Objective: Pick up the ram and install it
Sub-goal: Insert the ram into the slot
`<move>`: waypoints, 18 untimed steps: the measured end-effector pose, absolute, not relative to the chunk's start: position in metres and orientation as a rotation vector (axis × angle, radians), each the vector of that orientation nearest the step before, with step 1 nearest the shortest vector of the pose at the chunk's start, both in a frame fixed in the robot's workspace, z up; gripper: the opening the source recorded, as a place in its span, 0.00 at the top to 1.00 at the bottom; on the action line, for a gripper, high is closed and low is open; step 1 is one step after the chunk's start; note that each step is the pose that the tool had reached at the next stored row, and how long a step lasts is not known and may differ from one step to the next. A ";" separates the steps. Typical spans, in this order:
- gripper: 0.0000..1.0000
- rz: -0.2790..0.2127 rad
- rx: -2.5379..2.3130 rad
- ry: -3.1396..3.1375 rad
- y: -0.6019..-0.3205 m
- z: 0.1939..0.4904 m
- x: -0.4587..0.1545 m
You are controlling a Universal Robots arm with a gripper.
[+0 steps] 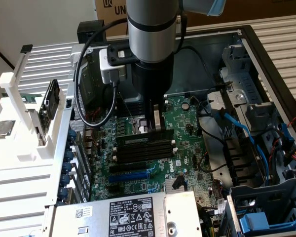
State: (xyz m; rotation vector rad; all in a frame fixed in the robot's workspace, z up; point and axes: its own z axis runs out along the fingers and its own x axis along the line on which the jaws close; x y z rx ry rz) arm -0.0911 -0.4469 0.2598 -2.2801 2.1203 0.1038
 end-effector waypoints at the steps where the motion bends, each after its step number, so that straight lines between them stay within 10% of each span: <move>1: 0.86 0.104 -2.280 2.120 -0.448 0.259 -0.091; 18: 0.86 0.104 -2.283 2.119 -0.442 0.244 -0.091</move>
